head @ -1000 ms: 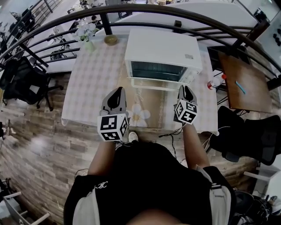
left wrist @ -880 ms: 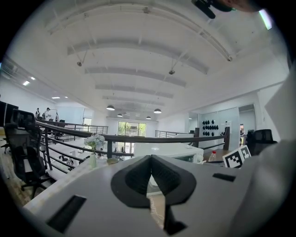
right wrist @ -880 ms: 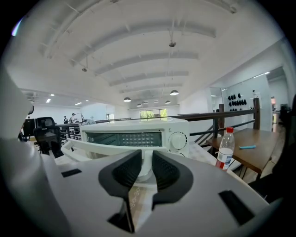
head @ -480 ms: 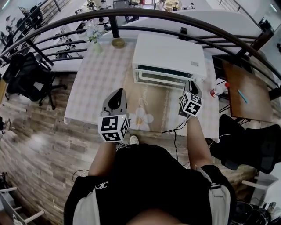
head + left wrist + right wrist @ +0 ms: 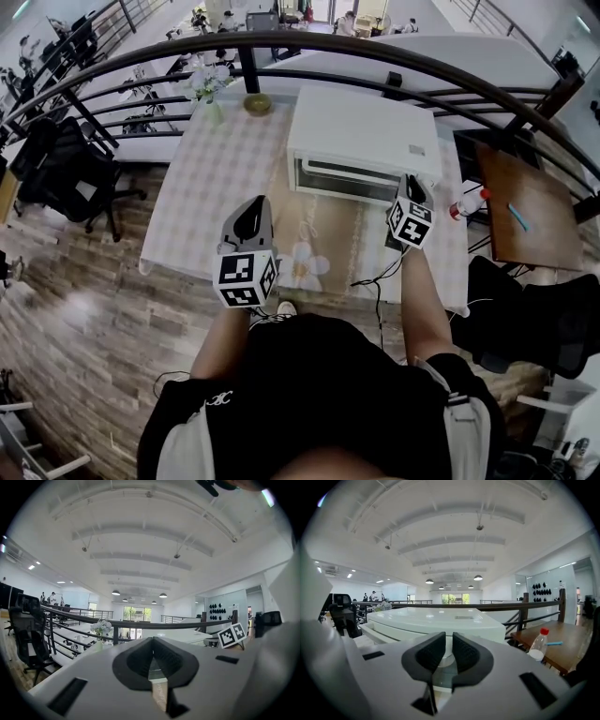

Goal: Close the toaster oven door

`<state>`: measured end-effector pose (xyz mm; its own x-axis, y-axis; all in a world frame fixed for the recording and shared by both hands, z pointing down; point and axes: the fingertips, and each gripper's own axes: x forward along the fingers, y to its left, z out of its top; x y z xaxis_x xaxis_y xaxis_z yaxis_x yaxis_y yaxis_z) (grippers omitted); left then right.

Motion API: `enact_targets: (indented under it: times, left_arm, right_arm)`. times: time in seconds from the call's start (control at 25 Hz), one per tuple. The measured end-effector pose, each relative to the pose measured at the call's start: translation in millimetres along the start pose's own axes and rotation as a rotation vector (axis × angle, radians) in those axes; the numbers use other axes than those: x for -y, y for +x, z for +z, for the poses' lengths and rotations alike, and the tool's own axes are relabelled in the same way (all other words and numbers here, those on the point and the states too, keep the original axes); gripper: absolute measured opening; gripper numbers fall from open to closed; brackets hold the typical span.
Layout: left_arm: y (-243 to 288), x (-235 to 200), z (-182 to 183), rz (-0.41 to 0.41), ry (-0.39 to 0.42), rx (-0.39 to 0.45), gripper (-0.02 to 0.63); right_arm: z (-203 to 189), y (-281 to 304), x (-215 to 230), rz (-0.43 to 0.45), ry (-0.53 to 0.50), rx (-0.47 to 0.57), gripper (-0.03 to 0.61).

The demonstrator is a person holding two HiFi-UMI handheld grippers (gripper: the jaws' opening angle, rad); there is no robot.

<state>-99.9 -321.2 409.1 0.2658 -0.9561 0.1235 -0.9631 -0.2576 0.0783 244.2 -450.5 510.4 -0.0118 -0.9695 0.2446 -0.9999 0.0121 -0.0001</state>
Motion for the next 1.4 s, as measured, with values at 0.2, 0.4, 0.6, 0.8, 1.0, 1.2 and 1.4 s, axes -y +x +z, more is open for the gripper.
enact_targets:
  times: [0.2, 0.4, 0.6, 0.8, 1.0, 1.2, 1.4]
  left_arm:
    - [8.1, 3.2, 5.7, -0.007, 0.001, 0.013, 0.014]
    - [20.6, 16.2, 8.8, -0.043, 0.005, 0.015, 0.014]
    - [28.6, 32.9, 8.2, -0.087, 0.017, 0.013, 0.014]
    - [36.7, 45.8, 11.3, -0.130, 0.030, 0.017, 0.014]
    - [37.4, 56.5, 14.5, -0.162, 0.037, 0.017, 0.014]
    - [34.4, 57.9, 12.0, -0.176, 0.038, 0.014, 0.014]
    - [33.8, 53.4, 11.1, -0.174, 0.031, 0.013, 0.014]
  right_arm:
    - [44.0, -37.9, -14.9, 0.022, -0.041, 0.185, 0.001]
    - [103.8, -89.9, -43.3, 0.110, -0.031, 0.349, -0.008]
    - [114.0, -134.7, -61.9, 0.153, -0.051, 0.399, -0.009]
    - [102.6, -143.4, -68.2, 0.168, -0.059, 0.381, -0.009]
    - [99.5, -148.1, -72.7, 0.180, -0.063, 0.364, -0.008]
    - [98.5, -154.9, -77.3, 0.200, -0.066, 0.380, -0.008]
    - [99.4, -153.4, -81.7, 0.207, -0.059, 0.383, -0.008]
